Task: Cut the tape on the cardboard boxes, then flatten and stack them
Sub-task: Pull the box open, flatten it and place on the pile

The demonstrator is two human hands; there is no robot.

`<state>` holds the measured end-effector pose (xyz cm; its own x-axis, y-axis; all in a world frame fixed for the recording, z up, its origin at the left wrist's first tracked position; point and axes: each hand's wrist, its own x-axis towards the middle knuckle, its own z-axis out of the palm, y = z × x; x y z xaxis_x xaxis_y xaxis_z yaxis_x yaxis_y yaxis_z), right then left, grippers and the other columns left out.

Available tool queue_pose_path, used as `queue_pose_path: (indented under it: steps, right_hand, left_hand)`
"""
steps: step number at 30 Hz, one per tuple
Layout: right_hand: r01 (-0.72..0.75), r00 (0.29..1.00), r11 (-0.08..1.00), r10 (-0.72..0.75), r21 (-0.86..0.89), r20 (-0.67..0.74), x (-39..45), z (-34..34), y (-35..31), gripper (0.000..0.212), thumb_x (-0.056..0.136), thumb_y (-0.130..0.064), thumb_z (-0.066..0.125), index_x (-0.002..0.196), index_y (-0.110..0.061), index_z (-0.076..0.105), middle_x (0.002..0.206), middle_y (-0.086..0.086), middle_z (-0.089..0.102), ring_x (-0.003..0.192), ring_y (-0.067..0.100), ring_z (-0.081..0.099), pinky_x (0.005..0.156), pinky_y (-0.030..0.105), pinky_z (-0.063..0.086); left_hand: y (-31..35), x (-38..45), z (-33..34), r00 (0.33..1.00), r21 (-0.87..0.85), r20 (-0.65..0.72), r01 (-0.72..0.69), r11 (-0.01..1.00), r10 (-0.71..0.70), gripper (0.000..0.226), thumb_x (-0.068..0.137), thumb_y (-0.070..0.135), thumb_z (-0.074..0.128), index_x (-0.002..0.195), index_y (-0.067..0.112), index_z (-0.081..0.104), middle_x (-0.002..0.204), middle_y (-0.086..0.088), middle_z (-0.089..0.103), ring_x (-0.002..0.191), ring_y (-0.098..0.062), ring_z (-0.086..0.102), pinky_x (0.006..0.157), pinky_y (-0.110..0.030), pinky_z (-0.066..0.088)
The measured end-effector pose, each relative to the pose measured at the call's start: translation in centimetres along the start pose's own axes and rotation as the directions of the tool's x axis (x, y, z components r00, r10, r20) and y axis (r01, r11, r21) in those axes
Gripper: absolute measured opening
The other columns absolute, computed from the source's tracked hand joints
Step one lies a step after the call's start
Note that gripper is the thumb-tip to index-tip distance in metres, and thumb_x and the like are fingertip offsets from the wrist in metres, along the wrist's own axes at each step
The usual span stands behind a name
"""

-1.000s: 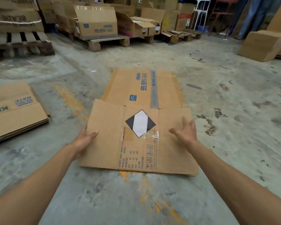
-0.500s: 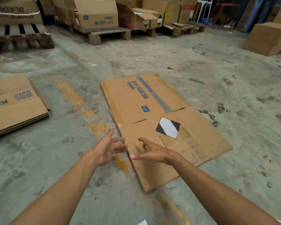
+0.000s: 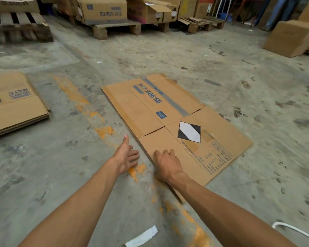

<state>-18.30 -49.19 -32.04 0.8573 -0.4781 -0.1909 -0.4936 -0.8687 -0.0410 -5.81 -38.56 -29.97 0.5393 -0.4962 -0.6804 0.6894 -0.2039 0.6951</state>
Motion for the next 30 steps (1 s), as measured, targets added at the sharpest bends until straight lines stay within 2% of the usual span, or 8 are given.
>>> queue_pose_path:
  steps: [3, 9, 15, 19, 22, 24, 27, 30]
  right_hand:
    - [0.011, 0.988, 0.999, -0.019, -0.053, -0.153, -1.3, -0.8, 0.6, 0.046, 0.083, -0.011, 0.06, 0.123, -0.011, 0.04, 0.112, 0.015, 0.058, 0.102, 0.034, 0.047, 0.069, 0.039, 0.038]
    - [0.004, 0.923, 0.987, 0.059, 0.163, -0.38, -4.6, -5.9, 4.0, 0.057, 0.066, -0.009, 0.055, 0.121, -0.025, 0.049, 0.074, 0.008, 0.057, 0.082, 0.029, 0.052, 0.06, 0.032, 0.032]
    - [0.019, 0.88, 0.997, 0.021, 0.079, -0.475, -9.8, -3.9, 8.1, 0.06, 0.044, -0.013, 0.068, 0.1, -0.032, 0.061, 0.052, -0.001, 0.057, 0.057, 0.019, 0.058, 0.046, 0.022, 0.032]
    - [0.028, 0.915, 0.993, 0.019, 0.112, -0.403, -10.1, -4.5, 8.2, 0.05, 0.054, -0.016, 0.057, 0.101, -0.031, 0.052, 0.082, -0.008, 0.065, 0.081, 0.021, 0.061, 0.058, 0.027, 0.034]
    - [0.026, 0.951, 0.996, 0.002, 0.085, -0.31, -8.4, -5.6, 5.8, 0.058, 0.069, -0.019, 0.056, 0.124, -0.028, 0.04, 0.121, 0.0, 0.054, 0.109, 0.027, 0.05, 0.089, 0.038, 0.04]
    - [0.006, 0.95, 1.0, -0.002, 0.011, -0.313, -7.0, -6.3, 3.8, 0.07, 0.072, -0.021, 0.064, 0.135, -0.026, 0.034, 0.13, 0.006, 0.05, 0.113, 0.032, 0.049, 0.092, 0.043, 0.039]
    - [-0.072, 0.927, 0.997, 0.059, -0.021, -0.37, -5.1, -8.1, 2.8, 0.075, 0.076, -0.015, 0.068, 0.141, -0.029, 0.035, 0.123, 0.008, 0.058, 0.104, 0.035, 0.058, 0.084, 0.043, 0.042]
    - [-0.014, 0.931, 0.994, -0.026, -0.109, -0.364, -3.7, -9.3, 3.4, 0.046, 0.079, -0.007, 0.057, 0.119, -0.029, 0.058, 0.096, 0.004, 0.069, 0.087, 0.032, 0.066, 0.068, 0.036, 0.041]
  left_hand:
    - [0.1, 0.0, 0.2, 1.0, -0.05, 0.005, 0.015, 0.999, -0.015, 0.083, 0.096, 0.063, 0.033, 0.153, 0.005, 0.018, 0.149, -0.021, 0.041, 0.134, -0.036, 0.044, 0.112, -0.048, 0.035]
    - [2.6, 0.2, 1.1, 0.997, -0.211, 0.034, -0.065, 0.975, 0.074, 0.097, 0.081, 0.076, 0.047, 0.155, 0.026, 0.009, 0.154, -0.023, 0.029, 0.134, -0.044, 0.041, 0.105, -0.055, 0.041]
    - [7.0, -0.4, 2.1, 0.99, -0.291, 0.004, -0.133, 0.947, 0.14, 0.092, 0.067, 0.076, 0.065, 0.14, 0.022, 0.045, 0.13, -0.003, 0.06, 0.116, -0.03, 0.059, 0.09, -0.051, 0.049]
    - [5.5, 0.1, 1.9, 0.951, -0.118, -0.277, -0.174, 0.978, 0.136, 0.048, 0.094, 0.021, 0.061, 0.137, 0.012, 0.042, 0.136, -0.004, 0.056, 0.116, -0.022, 0.056, 0.072, -0.034, 0.048]
    - [4.4, -0.4, 2.7, 0.962, -0.222, -0.252, -0.168, 0.96, 0.11, 0.034, 0.094, 0.006, 0.057, 0.123, 0.013, 0.041, 0.121, -0.011, 0.058, 0.098, -0.023, 0.058, 0.075, -0.035, 0.053]
    - [4.1, -1.6, 3.6, 0.98, -0.242, -0.174, -0.143, 0.96, 0.102, 0.041, 0.092, 0.003, 0.059, 0.128, 0.008, 0.042, 0.117, -0.013, 0.059, 0.096, -0.027, 0.061, 0.071, -0.038, 0.057]
    - [3.9, -4.0, 3.8, 0.986, -0.122, -0.128, -0.124, 0.985, 0.108, 0.031, 0.092, 0.009, 0.06, 0.122, 0.007, 0.051, 0.105, -0.016, 0.064, 0.084, -0.03, 0.066, 0.061, -0.035, 0.06]
    - [4.3, -6.0, 2.4, 0.989, 0.043, -0.106, -0.099, 0.994, 0.103, 0.017, 0.095, 0.018, 0.057, 0.111, 0.012, 0.059, 0.104, -0.015, 0.068, 0.078, -0.023, 0.07, 0.051, -0.031, 0.059]
